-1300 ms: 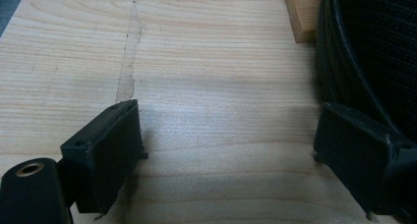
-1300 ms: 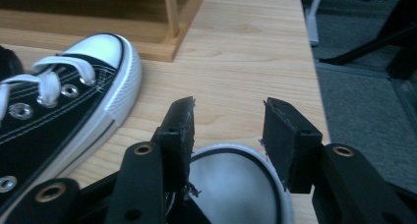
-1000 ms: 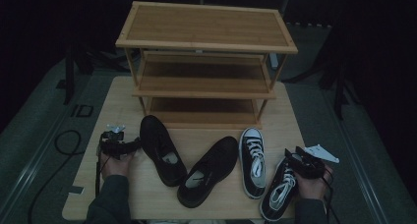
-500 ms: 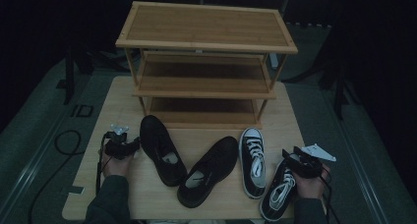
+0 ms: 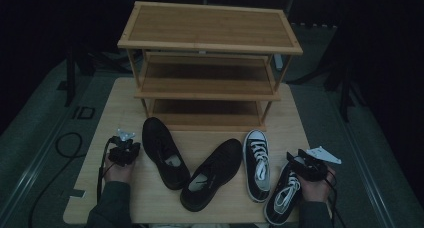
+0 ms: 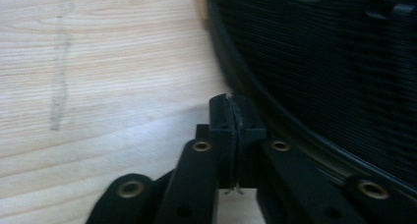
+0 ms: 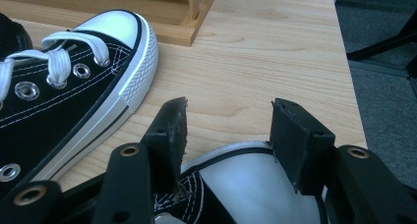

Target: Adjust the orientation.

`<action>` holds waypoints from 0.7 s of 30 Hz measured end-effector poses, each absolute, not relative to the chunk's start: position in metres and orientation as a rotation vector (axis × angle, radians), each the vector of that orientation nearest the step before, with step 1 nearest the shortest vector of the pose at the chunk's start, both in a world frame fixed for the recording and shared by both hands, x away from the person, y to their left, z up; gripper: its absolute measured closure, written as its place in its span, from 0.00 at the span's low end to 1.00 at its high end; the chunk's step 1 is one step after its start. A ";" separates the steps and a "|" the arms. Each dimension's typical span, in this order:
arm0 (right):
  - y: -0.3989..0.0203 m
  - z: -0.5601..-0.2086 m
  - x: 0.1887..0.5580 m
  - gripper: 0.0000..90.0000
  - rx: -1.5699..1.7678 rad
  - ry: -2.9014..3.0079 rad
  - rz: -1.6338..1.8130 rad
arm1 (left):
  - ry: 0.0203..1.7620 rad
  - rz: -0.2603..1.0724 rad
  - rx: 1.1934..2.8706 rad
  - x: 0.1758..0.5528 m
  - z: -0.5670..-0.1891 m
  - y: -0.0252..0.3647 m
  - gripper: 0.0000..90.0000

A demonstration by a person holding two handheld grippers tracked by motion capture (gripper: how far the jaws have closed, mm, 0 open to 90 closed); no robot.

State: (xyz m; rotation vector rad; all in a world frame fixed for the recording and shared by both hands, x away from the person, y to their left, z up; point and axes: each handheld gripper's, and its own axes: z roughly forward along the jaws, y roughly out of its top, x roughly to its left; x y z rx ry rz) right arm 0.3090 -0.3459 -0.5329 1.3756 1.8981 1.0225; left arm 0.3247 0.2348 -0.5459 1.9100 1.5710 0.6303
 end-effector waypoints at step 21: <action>-0.346 -0.534 0.311 0.52 1.381 1.903 1.030 | 1.471 0.583 1.971 0.338 -0.541 0.216 1.00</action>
